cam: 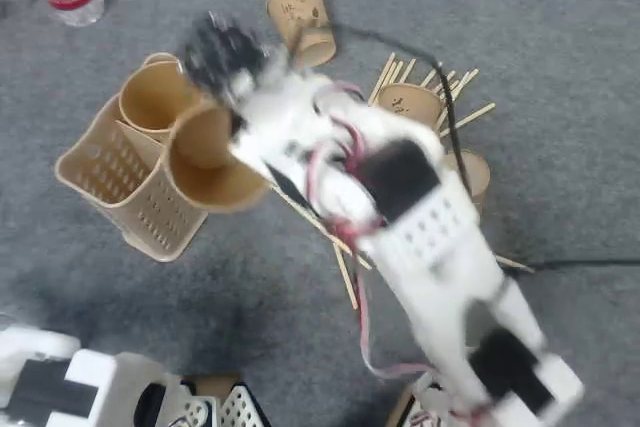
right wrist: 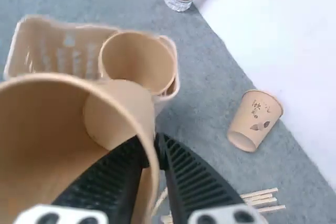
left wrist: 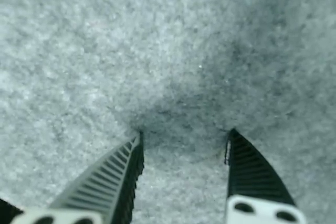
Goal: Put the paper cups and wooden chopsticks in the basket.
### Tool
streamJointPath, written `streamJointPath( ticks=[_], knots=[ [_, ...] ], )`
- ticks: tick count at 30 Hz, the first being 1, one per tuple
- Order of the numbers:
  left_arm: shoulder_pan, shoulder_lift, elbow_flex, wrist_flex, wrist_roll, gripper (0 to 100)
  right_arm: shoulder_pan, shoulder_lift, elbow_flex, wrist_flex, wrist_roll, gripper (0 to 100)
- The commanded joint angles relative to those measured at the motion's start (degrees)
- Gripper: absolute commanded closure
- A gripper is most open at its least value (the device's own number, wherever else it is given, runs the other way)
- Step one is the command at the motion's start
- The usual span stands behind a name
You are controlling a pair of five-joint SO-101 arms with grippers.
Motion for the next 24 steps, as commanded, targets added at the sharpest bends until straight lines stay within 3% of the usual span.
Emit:
streamJointPath(
  ticks=[1,11,17,24],
  knots=[
    [1.05,0.00,0.75,-0.35,0.00,76,1.10,10.33,-23.56,1.98,-3.87,99.0],
    [1.14,-1.14,1.54,-0.53,0.09,76,1.10,34.15,-48.00,0.84,-5.98,99.0],
    [2.81,-9.67,8.04,-3.08,0.09,76,1.27,36.53,-48.62,4.18,-5.80,99.0],
    [2.99,-28.92,20.00,-6.42,0.09,76,1.01,37.67,-47.82,6.29,-5.80,98.6]
  ],
)
